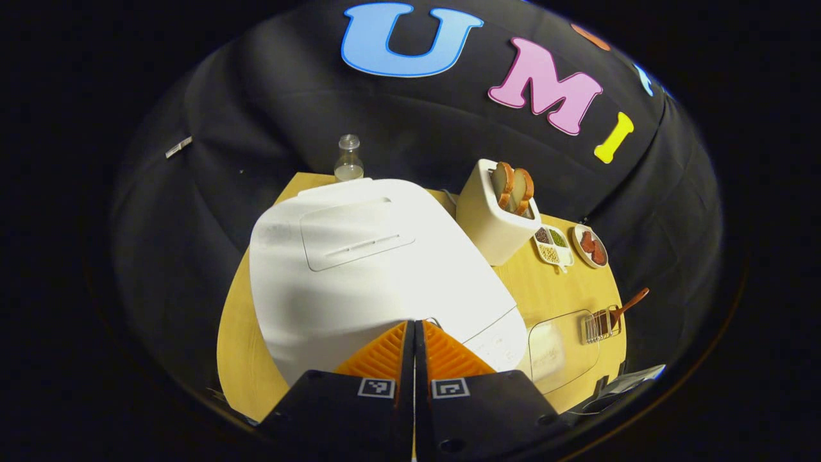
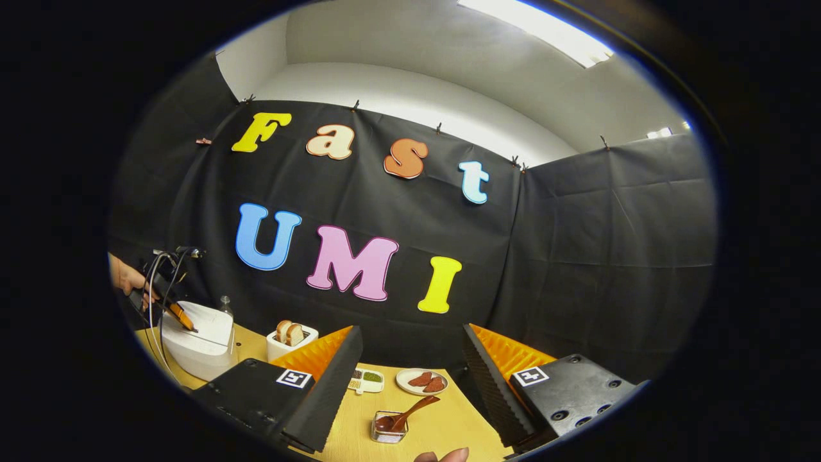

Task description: Close the left gripper, press the button to open the rice cooker; take a wooden spoon from the chopstick holder with the right hand, scoop a spoonful of rice and pour it into the rice cooker, then put the wooden spoon back into the chopstick holder.

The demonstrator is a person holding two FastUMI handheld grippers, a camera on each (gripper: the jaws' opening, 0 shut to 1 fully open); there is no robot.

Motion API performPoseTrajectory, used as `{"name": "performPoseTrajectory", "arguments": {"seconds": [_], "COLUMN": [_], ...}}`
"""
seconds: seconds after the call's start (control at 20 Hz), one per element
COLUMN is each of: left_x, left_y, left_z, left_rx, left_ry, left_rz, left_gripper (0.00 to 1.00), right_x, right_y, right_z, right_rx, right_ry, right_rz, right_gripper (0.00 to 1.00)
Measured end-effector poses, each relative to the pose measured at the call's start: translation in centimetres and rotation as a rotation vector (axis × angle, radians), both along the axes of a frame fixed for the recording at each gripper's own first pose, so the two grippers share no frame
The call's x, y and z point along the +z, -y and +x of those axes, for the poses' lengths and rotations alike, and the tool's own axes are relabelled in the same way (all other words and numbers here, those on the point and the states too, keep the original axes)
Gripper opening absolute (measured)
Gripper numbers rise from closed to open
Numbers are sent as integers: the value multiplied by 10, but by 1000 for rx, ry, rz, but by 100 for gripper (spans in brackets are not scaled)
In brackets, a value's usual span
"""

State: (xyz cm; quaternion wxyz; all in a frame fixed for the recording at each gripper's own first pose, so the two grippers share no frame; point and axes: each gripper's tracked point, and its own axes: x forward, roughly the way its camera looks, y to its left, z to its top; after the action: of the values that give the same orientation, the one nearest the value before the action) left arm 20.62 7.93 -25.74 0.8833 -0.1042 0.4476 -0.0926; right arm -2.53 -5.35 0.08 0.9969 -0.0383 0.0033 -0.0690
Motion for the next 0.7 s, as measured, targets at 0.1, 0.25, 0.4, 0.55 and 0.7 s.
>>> {"name": "performPoseTrajectory", "arguments": {"seconds": [0.1, 0.25, 0.4, 0.55, 0.7], "left_x": [16, 37, 66, 100, 134], "left_y": [-1, -7, -16, -30, -45], "left_z": [4, 10, 22, 34, 41], "left_rx": [7, 20, 45, 78, 119], "left_ry": [55, 107, 222, 368, 506], "left_rz": [2, -10, 5, 59, 107], "left_gripper": [7, 7, 7, 7, 7], "right_x": [0, 2, 6, 5, 5], "right_y": [4, 6, 7, 9, 8], "right_z": [-3, -7, -10, -16, -21], "right_rx": [-7, -11, -16, -24, -32], "right_ry": [4, 5, 15, 10, 2], "right_rz": [-11, -21, -18, -19, -15], "right_gripper": [97, 97, 98, 97, 98]}}
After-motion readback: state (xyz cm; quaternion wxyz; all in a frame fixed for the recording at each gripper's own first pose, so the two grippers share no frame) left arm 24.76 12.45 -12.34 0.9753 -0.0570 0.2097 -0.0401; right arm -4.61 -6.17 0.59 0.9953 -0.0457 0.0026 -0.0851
